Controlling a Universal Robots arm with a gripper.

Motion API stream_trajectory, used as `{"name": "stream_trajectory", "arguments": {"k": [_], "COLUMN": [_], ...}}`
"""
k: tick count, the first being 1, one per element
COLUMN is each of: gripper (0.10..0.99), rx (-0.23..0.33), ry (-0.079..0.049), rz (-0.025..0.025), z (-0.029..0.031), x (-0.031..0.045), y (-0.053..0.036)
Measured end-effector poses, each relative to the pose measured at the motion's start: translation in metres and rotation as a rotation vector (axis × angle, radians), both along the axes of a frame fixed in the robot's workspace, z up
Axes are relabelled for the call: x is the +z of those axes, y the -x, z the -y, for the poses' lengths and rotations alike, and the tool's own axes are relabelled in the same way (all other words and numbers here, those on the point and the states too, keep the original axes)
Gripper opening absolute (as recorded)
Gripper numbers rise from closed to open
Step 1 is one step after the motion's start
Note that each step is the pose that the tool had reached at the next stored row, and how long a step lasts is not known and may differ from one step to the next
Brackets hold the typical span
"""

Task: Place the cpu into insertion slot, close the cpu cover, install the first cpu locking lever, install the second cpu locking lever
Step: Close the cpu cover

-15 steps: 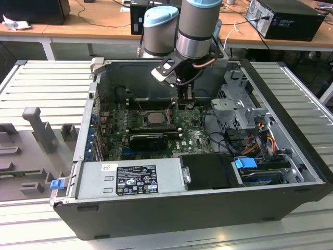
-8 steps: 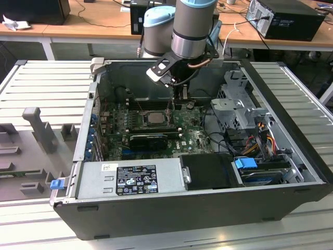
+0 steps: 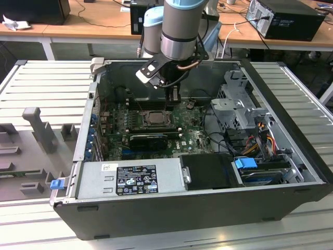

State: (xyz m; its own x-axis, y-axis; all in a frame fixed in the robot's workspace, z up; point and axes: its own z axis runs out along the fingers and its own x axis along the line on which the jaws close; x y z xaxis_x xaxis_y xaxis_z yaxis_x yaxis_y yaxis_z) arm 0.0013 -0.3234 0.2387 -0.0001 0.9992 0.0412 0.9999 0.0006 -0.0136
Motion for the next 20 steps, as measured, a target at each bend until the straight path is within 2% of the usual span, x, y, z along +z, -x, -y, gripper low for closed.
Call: {"name": "stream_trajectory", "arguments": {"k": [5, 6, 7, 8, 20], "gripper": [0.106, 0.106, 0.106, 0.106, 0.106], "rx": [0.006, 0.008, 0.011, 0.014, 0.018], "ry": [-0.001, -0.001, -0.001, -0.001, -0.001], "rz": [-0.0003, -0.0023, -0.0067, -0.0082, -0.0081], "z": [0.0000, 0.0000, 0.0000, 0.0000, 0.0000], "x": [-0.0089, -0.0093, -0.0098, -0.0101, -0.0101], "y": [0.0066, 0.0075, 0.0105, 0.0125, 0.0220]}}
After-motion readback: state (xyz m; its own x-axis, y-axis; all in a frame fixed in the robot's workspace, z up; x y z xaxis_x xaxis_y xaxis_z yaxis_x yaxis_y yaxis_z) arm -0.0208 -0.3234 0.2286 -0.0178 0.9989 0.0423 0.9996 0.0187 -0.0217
